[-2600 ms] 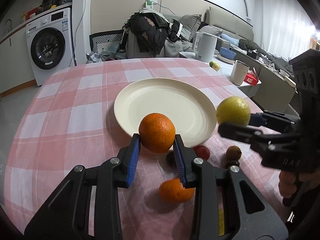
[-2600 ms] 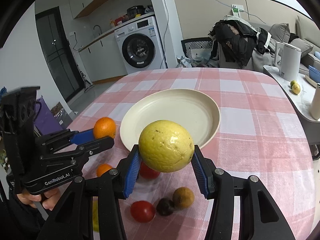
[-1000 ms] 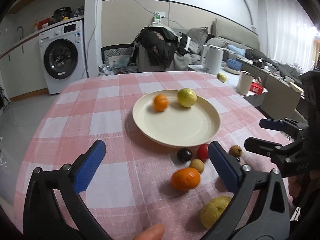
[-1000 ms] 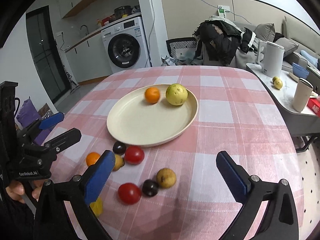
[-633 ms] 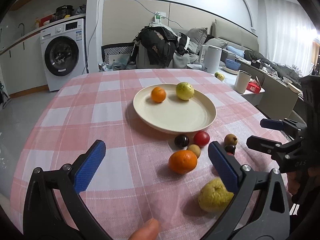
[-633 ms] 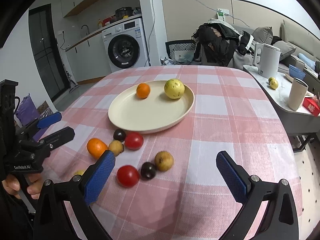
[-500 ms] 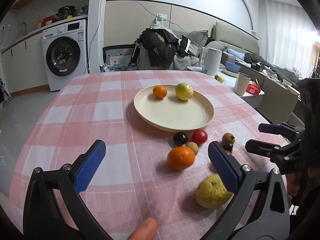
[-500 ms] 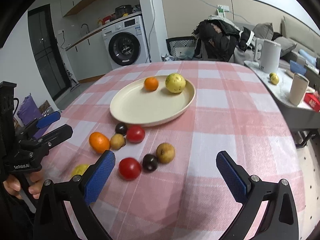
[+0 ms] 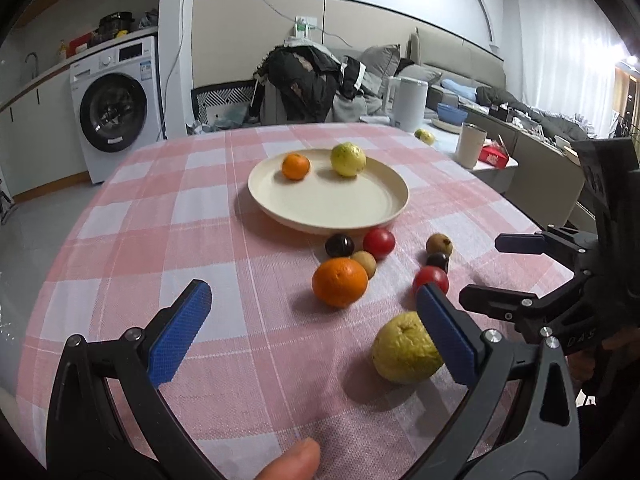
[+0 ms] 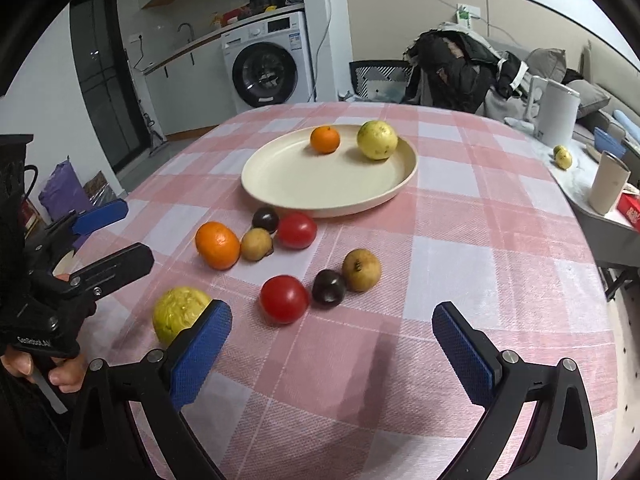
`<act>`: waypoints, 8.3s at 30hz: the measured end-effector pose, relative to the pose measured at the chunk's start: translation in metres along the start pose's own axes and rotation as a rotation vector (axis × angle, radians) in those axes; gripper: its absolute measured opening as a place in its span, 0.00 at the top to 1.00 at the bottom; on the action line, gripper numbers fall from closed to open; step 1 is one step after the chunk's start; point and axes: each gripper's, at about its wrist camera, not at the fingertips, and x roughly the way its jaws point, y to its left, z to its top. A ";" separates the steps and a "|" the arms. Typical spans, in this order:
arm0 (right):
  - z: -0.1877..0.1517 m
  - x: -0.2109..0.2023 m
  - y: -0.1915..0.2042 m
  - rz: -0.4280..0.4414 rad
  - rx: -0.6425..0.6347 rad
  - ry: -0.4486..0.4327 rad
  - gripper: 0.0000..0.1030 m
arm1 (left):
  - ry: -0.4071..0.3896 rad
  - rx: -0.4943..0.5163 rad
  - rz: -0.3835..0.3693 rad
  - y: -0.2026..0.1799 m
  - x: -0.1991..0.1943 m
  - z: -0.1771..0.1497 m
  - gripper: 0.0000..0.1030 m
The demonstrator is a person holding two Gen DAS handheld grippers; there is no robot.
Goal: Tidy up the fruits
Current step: 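Grasp the large green-yellow textured fruit with the left tool, then grasp a red round fruit with the right tool while the left tool holds the green fruit, then carry the red fruit and green fruit onto the cream plate and open both tools, then withdraw both open tools from the plate toward the loose fruits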
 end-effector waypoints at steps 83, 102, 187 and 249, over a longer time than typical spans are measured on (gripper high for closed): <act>0.017 0.047 0.024 0.087 -0.020 0.093 0.70 | 0.169 0.034 -0.137 0.001 0.030 -0.011 0.56; 0.021 0.016 0.015 0.132 -0.048 0.026 0.73 | 0.149 -0.009 -0.122 0.010 0.035 -0.001 0.56; 0.080 0.059 -0.019 0.073 0.050 -0.041 0.71 | 0.069 -0.027 -0.077 0.020 0.114 0.076 0.56; 0.022 0.035 -0.009 0.178 -0.053 0.182 0.10 | 0.064 -0.043 -0.017 0.019 0.048 0.035 0.01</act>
